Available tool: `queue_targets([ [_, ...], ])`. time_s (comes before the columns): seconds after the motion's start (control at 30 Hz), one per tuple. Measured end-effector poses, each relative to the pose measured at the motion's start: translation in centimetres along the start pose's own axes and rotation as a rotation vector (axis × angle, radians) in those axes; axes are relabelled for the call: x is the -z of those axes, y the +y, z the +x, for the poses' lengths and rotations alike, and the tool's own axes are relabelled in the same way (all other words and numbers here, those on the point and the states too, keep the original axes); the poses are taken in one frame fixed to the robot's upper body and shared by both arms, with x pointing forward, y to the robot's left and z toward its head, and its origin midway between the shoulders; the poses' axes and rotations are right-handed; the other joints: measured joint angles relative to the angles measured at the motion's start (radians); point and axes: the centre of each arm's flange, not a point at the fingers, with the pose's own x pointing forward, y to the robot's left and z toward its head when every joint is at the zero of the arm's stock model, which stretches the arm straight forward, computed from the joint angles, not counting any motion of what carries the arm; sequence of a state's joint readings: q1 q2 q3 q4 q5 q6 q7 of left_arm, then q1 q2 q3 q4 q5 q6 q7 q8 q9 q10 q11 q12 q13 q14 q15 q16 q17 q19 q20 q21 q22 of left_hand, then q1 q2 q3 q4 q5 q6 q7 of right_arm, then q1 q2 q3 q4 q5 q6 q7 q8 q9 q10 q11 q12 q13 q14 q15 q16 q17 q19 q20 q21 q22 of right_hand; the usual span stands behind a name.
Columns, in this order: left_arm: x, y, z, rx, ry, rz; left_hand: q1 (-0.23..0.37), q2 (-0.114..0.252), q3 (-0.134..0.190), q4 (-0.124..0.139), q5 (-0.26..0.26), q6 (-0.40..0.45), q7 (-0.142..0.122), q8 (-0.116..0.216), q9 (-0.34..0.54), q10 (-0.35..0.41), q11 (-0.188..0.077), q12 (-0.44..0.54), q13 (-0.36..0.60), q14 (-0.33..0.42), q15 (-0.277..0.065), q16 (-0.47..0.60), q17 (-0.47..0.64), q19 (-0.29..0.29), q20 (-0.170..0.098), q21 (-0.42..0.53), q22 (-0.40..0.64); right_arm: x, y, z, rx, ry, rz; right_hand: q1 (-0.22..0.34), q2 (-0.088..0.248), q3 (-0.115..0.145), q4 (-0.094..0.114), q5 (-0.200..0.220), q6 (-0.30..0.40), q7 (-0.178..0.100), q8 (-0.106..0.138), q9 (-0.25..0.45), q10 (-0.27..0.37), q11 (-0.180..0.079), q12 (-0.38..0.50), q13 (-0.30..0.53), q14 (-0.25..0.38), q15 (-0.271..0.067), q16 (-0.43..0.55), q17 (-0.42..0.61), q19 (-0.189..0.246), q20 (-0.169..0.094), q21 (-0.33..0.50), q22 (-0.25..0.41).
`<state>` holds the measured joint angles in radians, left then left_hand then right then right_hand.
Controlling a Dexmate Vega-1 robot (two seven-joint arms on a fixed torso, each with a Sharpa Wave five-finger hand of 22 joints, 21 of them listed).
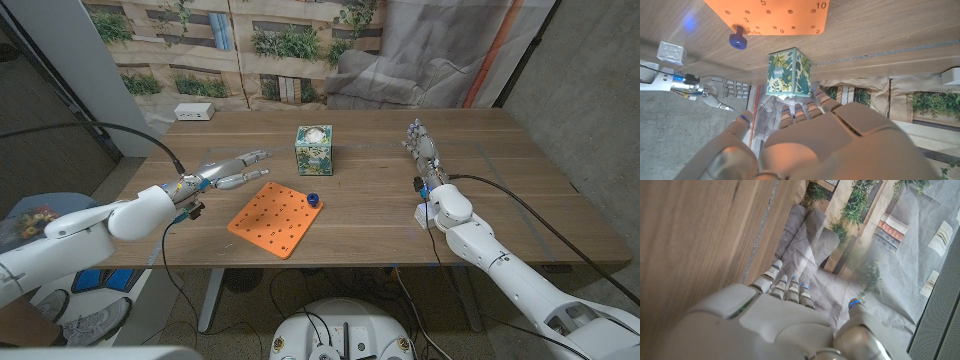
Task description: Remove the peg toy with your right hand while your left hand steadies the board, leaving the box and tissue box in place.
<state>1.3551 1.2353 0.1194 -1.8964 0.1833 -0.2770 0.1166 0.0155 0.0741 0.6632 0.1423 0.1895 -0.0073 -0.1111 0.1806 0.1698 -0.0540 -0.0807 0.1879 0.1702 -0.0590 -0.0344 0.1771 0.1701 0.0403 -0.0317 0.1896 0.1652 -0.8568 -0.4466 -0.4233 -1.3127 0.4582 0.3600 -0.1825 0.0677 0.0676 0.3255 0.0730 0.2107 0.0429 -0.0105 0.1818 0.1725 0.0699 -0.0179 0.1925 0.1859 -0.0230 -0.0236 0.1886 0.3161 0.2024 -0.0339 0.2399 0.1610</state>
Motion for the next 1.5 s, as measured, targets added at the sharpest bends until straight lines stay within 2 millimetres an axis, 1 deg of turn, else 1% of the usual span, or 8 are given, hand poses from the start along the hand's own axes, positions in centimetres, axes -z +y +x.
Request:
queue_targets([
  [0.33, -0.7, -2.0, -1.1, 0.037, -0.022, 0.082, 0.000, 0.000, -0.004, 0.003, 0.000, 0.011, 0.011, 0.000, 0.000, 0.007, -0.003, 0.000, -0.003, 0.004, 0.004, 0.000, 0.000, 0.000, 0.000, 0.000, 0.000, -0.1, -0.1, -0.7, -0.001, -0.009, -0.002, 0.000, 0.000, 0.004, -0.004, 0.000, 0.000, 0.000, 0.000, 0.000, 0.000, 0.000, 0.000, 0.000, -0.005, -0.005, 0.000, -0.001, 0.000, 0.000, -0.007, 0.000],
  [0.53, -0.9, -3.2, -1.7, 0.066, -0.036, 0.113, 0.000, 0.000, -0.005, 0.010, 0.000, -0.005, 0.022, 0.000, 0.000, 0.003, -0.007, -0.007, -0.001, -0.006, 0.002, 0.000, 0.000, -0.030, -0.002, -0.009, 0.000, -0.3, 0.0, -1.1, -0.004, -0.014, -0.004, 0.000, 0.000, 0.004, -0.004, 0.000, 0.000, 0.000, 0.000, 0.000, 0.000, 0.000, 0.000, 0.000, -0.005, -0.005, 0.000, -0.005, 0.000, 0.000, -0.011, 0.000],
  [0.77, -1.0, -4.9, -2.5, 0.113, -0.039, 0.124, 0.000, 0.000, -0.010, 0.015, 0.000, -0.035, 0.035, -0.007, 0.000, -0.024, -0.002, -0.011, 0.000, -0.030, 0.000, -0.004, 0.000, -0.066, -0.002, -0.012, 0.005, -0.4, 0.1, -1.4, -0.010, -0.012, -0.007, 0.000, 0.000, 0.004, -0.004, 0.000, 0.000, 0.000, 0.000, 0.000, 0.000, 0.000, 0.000, 0.000, -0.005, -0.005, 0.000, -0.010, 0.000, 0.000, -0.019, 0.000],
  [0.83, -1.0, -5.4, -2.6, 0.124, -0.039, 0.127, -0.004, -0.004, -0.013, 0.018, 0.000, -0.041, 0.041, -0.007, 0.000, -0.027, -0.005, -0.011, 0.000, -0.034, -0.002, -0.004, 0.000, -0.073, -0.002, -0.016, 0.005, -0.4, 0.1, -1.5, -0.012, -0.011, -0.008, 0.000, 0.000, 0.004, -0.004, 0.000, 0.000, 0.000, 0.000, 0.000, 0.000, 0.000, 0.000, 0.000, -0.005, -0.005, 0.000, -0.010, 0.000, 0.000, -0.019, 0.000],
  [1.03, -1.2, -6.6, -3.1, 0.160, -0.042, 0.137, -0.017, -0.006, -0.034, 0.038, 0.000, -0.065, 0.047, -0.007, -0.002, -0.054, 0.004, -0.011, 0.000, -0.059, -0.002, -0.004, 0.002, -0.127, -0.003, -0.019, 0.005, -0.5, 0.2, -1.8, -0.015, -0.008, -0.009, 0.000, 0.000, 0.004, -0.004, 0.000, 0.000, 0.000, 0.000, 0.000, 0.000, 0.000, 0.000, 0.000, -0.005, -0.005, 0.000, -0.010, 0.000, 0.000, -0.019, 0.000],
  [1.13, -1.3, -7.1, -3.3, 0.180, -0.040, 0.146, -0.017, -0.006, -0.044, 0.040, 0.000, -0.068, 0.047, -0.007, -0.002, -0.064, 0.006, -0.011, 0.000, -0.065, 0.003, -0.004, 0.005, -0.151, -0.004, -0.020, 0.005, -0.5, 0.2, -1.9, -0.016, -0.007, -0.010, 0.000, 0.000, 0.004, -0.004, 0.000, 0.000, 0.000, 0.000, 0.000, 0.000, 0.000, 0.000, 0.000, -0.005, -0.005, 0.000, -0.010, 0.000, 0.000, -0.019, 0.000],
  [1.23, -1.3, -7.5, -3.4, 0.197, -0.035, 0.157, -0.019, -0.008, -0.050, 0.040, 0.000, -0.074, 0.052, -0.007, -0.002, -0.065, 0.004, -0.011, -0.002, -0.070, -0.002, -0.004, 0.005, -0.164, -0.003, -0.020, 0.005, -0.6, 0.2, -2.0, -0.016, -0.006, -0.011, 0.000, 0.000, 0.004, -0.004, 0.000, 0.000, 0.000, 0.000, 0.000, 0.000, 0.000, 0.000, 0.000, -0.005, -0.005, 0.000, -0.014, 0.000, 0.000, -0.019, 0.000],
  [1.5, -1.5, -8.3, -3.6, 0.242, -0.031, 0.180, -0.028, -0.006, -0.066, 0.045, 0.000, -0.079, 0.047, -0.007, -0.002, -0.075, 0.004, -0.011, -0.003, -0.081, -0.002, -0.004, 0.005, -0.179, 0.000, -0.020, 0.005, -0.5, 0.1, -2.1, -0.015, -0.005, -0.011, 0.000, 0.000, 0.004, -0.004, 0.000, 0.000, 0.000, 0.000, 0.000, 0.000, 0.000, 0.000, 0.000, -0.005, -0.005, 0.000, -0.015, 0.000, 0.000, -0.027, 0.000],
])
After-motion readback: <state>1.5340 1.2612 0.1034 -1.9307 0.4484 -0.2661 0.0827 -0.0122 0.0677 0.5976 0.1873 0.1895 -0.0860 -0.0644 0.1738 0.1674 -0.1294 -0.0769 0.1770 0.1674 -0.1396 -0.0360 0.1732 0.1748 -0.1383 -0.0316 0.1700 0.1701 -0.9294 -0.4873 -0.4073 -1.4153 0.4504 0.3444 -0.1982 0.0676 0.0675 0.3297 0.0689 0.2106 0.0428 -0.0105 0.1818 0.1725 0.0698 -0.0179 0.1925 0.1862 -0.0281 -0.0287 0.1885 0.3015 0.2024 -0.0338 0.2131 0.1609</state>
